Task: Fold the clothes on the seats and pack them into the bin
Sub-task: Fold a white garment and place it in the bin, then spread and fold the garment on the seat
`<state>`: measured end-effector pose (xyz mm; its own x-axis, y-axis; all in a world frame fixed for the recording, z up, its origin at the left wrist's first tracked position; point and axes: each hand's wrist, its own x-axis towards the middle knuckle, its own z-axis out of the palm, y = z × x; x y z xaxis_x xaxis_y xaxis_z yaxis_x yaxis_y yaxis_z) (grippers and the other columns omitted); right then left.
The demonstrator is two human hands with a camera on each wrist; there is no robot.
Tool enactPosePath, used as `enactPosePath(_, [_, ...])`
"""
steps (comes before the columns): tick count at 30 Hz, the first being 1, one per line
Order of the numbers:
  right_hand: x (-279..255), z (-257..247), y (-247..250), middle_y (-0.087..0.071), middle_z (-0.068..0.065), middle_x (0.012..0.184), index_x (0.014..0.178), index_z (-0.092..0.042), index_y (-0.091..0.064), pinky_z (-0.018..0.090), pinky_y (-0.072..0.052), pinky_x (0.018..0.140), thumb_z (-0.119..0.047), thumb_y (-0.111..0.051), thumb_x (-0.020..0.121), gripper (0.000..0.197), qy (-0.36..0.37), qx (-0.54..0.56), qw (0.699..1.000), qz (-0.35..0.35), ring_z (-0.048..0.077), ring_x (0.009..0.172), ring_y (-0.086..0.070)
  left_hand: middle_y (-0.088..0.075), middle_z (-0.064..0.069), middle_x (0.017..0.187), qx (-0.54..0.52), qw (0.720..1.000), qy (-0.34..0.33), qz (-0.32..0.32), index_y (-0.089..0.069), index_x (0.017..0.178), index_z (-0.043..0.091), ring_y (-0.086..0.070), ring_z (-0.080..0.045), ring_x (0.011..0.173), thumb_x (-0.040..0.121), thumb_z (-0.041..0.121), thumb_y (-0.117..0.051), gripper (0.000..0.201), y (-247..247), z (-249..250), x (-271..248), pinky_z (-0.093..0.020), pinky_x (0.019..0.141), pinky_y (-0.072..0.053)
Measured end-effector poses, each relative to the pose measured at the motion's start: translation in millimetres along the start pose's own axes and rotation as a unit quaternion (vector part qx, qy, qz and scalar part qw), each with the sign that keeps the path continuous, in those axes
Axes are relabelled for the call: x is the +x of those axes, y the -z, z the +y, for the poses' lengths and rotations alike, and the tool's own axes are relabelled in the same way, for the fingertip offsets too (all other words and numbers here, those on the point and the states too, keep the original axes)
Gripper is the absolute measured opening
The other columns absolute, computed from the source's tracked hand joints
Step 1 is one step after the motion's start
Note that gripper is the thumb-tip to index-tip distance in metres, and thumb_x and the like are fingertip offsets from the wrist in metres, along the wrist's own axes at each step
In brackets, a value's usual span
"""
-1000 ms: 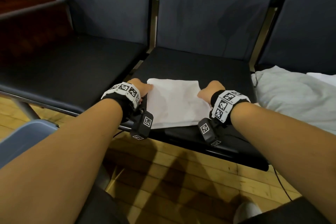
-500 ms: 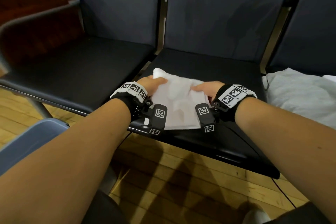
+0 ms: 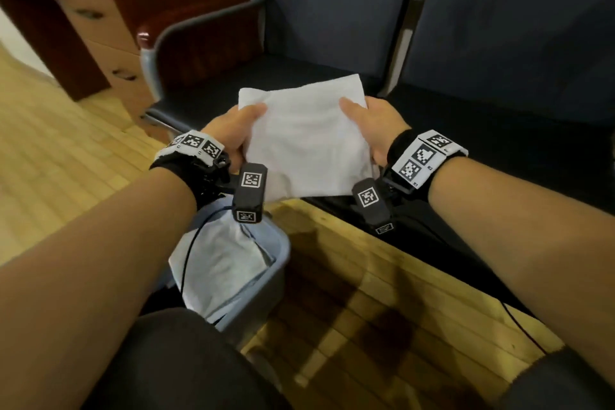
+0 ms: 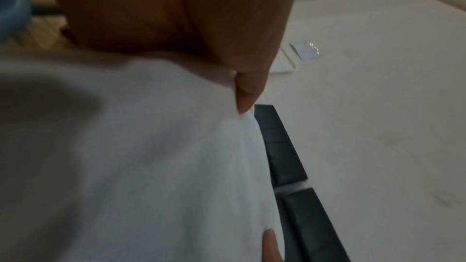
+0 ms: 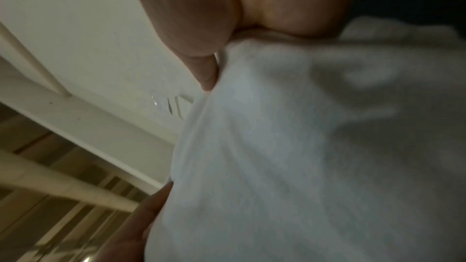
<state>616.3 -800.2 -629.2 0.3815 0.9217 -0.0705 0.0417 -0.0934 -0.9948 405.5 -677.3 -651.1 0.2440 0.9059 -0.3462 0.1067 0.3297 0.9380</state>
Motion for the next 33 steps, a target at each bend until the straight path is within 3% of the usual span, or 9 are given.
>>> enactPosePath(3, [10.0,10.8,-61.0,-0.073,0.004,0.103,0.100,-0.020,-0.065,0.038,-0.057,0.083,-0.028,-0.056,0.098,0.013,-0.012,-0.024,0.997,-0.067,0.021,0.094,-0.071,-0.073,-0.011,0.103,-0.017,1.000,0.002,0.017,-0.058,0.125,0.022,-0.071,-0.030,0.090,0.081,0.042,-0.064,0.049,56.7,-13.5,-13.6,-0.050,0.082,-0.055])
enactPosePath(6, [22.5,28.1,-128.0,-0.073,0.006,0.105,0.107,-0.013,-0.067,0.044,-0.056,0.090,-0.032,-0.059,0.096,0.024,-0.012,-0.072,0.992,-0.107,0.024,0.096,-0.070,-0.074,-0.008,0.079,-0.047,0.997,0.035,0.054,-0.060,0.116,0.011,-0.071,-0.023,0.066,0.094,0.033,-0.053,0.032,114.9,-41.0,-21.4,-0.036,0.058,-0.058])
enactPosePath(10, [31.8,66.0,-217.2,-0.072,0.008,0.108,0.113,-0.010,-0.067,0.047,-0.053,0.094,-0.038,-0.061,0.092,0.035,-0.038,-0.142,0.971,-0.186,0.028,0.099,-0.068,-0.072,-0.011,0.082,-0.060,0.986,0.075,0.139,-0.061,0.112,0.007,-0.066,-0.030,0.076,0.092,0.033,-0.059,0.032,188.7,-91.9,-30.6,-0.048,0.079,-0.055])
enactPosePath(13, [27.2,103.4,-273.2,-0.069,0.005,0.111,0.111,-0.008,-0.063,0.044,-0.053,0.094,-0.039,-0.057,0.095,0.035,-0.066,-0.188,0.947,-0.250,0.027,0.101,-0.066,-0.066,-0.009,0.099,-0.037,0.975,0.108,0.193,-0.054,0.119,0.013,-0.065,-0.028,0.085,0.091,0.035,-0.060,0.037,234.9,-139.2,-37.4,-0.043,0.079,-0.055])
enactPosePath(16, [22.8,157.4,-322.2,-0.066,0.008,0.121,0.125,-0.009,-0.059,0.047,-0.051,0.097,-0.050,-0.056,0.089,0.055,-0.106,-0.239,0.917,-0.300,0.031,0.109,-0.063,-0.064,-0.015,0.117,0.003,0.965,0.175,0.196,-0.053,0.122,0.019,-0.064,-0.035,0.100,0.078,0.055,-0.069,0.060,287.8,-199.8,-31.0,-0.055,0.088,-0.051])
enactPosePath(20, [21.9,244.4,-378.3,-0.065,0.009,0.124,0.127,-0.008,-0.057,0.047,-0.049,0.099,-0.058,-0.059,0.071,0.075,-0.153,-0.244,0.890,-0.355,0.032,0.112,-0.063,-0.063,-0.017,0.119,-0.052,0.948,0.209,0.234,-0.052,0.128,0.017,-0.062,-0.037,0.103,0.089,0.034,-0.065,0.044,317.7,-255.8,-50.1,-0.056,0.085,-0.052])
enactPosePath(23, [12.0,288.5,-403.4,-0.063,0.012,0.128,0.131,-0.006,-0.054,0.046,-0.049,0.100,-0.057,-0.062,0.067,0.083,-0.183,-0.265,0.861,-0.394,0.033,0.116,-0.061,-0.062,-0.016,0.118,-0.038,0.937,0.247,0.243,-0.049,0.130,0.018,-0.061,-0.037,0.103,0.095,0.026,-0.058,0.037,325.0,-286.0,-67.9,-0.054,0.088,-0.051])
enactPosePath(28, [-15.0,285.2,-414.8,-0.055,0.015,0.136,0.138,-0.002,-0.046,0.040,-0.044,0.103,-0.042,-0.064,0.089,0.065,-0.163,-0.368,0.816,-0.416,0.035,0.124,-0.054,-0.055,-0.018,0.131,0.155,0.888,0.334,0.274,-0.050,0.136,0.012,-0.056,-0.036,0.114,0.092,0.043,-0.058,0.055,349.3,-322.3,-72.9,-0.039,0.093,-0.047])
enactPosePath(33, [-10.1,281.5,-413.6,-0.063,0.024,0.124,0.119,0.000,-0.055,0.050,-0.053,0.094,-0.036,-0.061,0.092,0.045,-0.257,-0.256,0.841,-0.402,0.037,0.109,-0.065,-0.062,-0.023,0.123,0.096,0.885,0.352,0.290,-0.057,0.123,-0.001,-0.063,-0.037,0.108,0.085,0.052,-0.062,0.066,377.2,-354.4,-59.5,-0.048,0.093,-0.052])
